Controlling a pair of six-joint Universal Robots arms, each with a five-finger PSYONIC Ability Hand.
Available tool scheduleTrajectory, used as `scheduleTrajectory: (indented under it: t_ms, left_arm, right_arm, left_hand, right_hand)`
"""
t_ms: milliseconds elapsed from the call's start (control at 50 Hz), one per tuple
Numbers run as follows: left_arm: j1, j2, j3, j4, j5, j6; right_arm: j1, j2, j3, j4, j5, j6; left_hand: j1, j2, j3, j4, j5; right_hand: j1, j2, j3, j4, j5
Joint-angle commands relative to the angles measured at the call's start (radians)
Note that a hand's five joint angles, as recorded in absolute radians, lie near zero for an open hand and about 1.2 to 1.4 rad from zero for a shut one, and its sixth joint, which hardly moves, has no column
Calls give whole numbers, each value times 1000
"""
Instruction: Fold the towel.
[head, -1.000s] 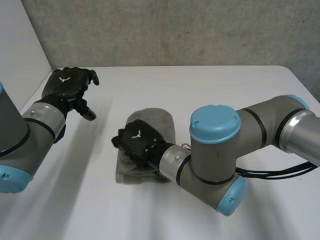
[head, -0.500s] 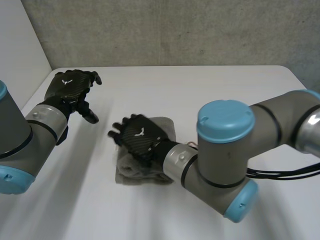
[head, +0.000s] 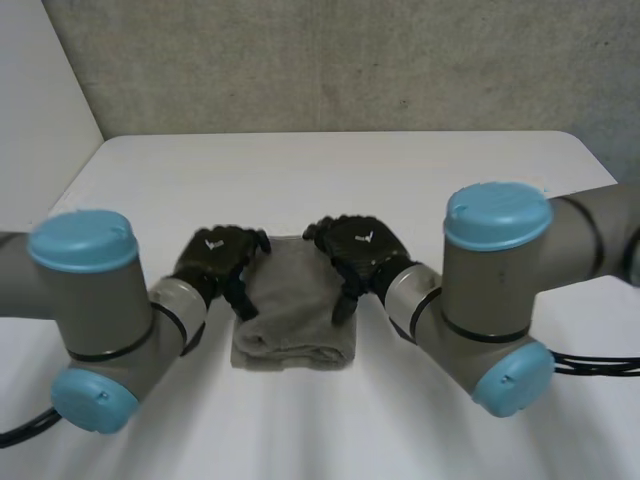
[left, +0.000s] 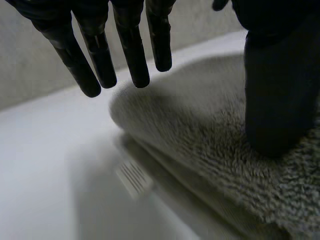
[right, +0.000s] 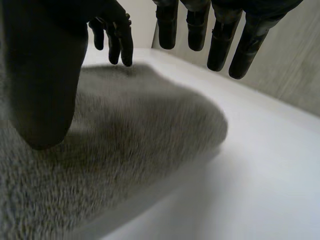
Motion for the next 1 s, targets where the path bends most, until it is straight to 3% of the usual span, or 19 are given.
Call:
scheduleTrajectory:
  t_ms: [20, 220, 380, 480, 640, 1000]
  left_arm:
    - [-4, -66, 20, -5, -4, 3]
    - [-12, -6, 40, -39, -4, 3]
    - [2, 172, 49, -82, -16, 2]
    - [72, 362, 58, -103, -70, 5]
    - [115, 488, 46, -194, -77, 3]
    - [116, 491, 22, -209, -82, -6]
  right_arm:
    - [3, 97, -43, 30, 9, -8]
    - [-13, 35, -43, 51, 21, -9]
    - [-82, -214, 12, 48, 98, -4]
    - [-189, -375, 58, 51, 179, -9]
    - [-331, -522, 147, 55, 190, -20]
    - [-367, -576, 202, 48, 164, -17]
  left_hand:
    - [-107, -175, -85, -104, -241]
    - [-107, -175, -85, -104, -241]
    - [-189, -257, -167, -187, -324]
    - [-324, -392, -302, -322, -459]
    - [-327, -395, -305, -325, -462]
    - [-327, -395, -305, -325, -462]
  right_hand:
    - [-59, -81, -75, -81, -58]
    - [-59, -81, -75, -81, -58]
    - [-59, -81, -75, -81, -58]
    - [-59, -81, -75, -81, -58]
    - [-59, -81, -75, -81, -58]
    - [-59, -81, -75, -81, -58]
